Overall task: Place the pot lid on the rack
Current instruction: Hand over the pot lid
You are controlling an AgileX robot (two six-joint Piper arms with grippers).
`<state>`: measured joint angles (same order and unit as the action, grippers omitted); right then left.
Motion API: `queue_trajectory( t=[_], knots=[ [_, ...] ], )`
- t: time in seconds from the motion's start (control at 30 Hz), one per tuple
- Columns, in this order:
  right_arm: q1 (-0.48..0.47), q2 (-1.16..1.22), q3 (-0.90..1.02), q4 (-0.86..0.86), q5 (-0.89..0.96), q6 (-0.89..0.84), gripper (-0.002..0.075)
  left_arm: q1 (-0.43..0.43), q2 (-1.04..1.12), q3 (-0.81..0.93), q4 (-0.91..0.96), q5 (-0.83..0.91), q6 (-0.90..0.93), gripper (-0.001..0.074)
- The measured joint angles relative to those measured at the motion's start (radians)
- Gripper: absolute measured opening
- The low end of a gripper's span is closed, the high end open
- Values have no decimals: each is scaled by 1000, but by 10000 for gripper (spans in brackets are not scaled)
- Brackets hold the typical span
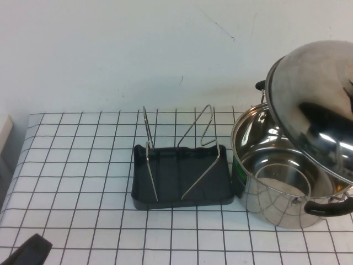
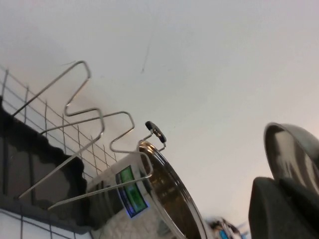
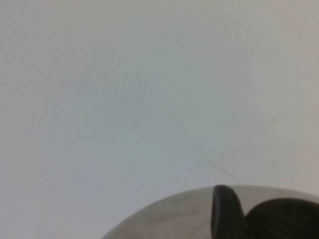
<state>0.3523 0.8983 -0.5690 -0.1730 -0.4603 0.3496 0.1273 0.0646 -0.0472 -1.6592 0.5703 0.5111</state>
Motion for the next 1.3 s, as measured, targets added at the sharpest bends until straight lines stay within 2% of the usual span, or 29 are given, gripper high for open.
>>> queue_trajectory(
  t=[0.13, 0.23, 0.33, 0.47, 0.57, 0.67, 0.9, 1.0, 1.3],
  knots=[
    [0, 51, 0, -76, -91, 114, 341, 0, 159, -112, -20, 109, 143, 1],
    [0, 98, 0, -118, -201, 179, 341, 0, 332, -213, -22, 213, 230, 51],
    [0, 148, 0, -140, -318, 218, 341, 0, 507, -317, -22, 318, 296, 169],
    [0, 206, 0, -150, -432, 232, 341, 0, 743, -473, -20, 475, 329, 403],
    [0, 243, 0, -150, -492, 242, 341, -2, 907, -604, -18, 565, 350, 494],
    [0, 279, 0, -150, -541, 253, 341, -57, 1021, -722, -16, 585, 364, 517],
    [0, 337, 0, -150, -654, 256, 341, -324, 1191, -916, -16, 433, 414, 524],
    [0, 344, 0, -150, -661, 256, 341, -406, 1257, -980, -16, 384, 430, 524],
    [0, 344, 0, -171, -665, 264, 341, -556, 1400, -1161, -16, 295, 436, 524]
  ],
)
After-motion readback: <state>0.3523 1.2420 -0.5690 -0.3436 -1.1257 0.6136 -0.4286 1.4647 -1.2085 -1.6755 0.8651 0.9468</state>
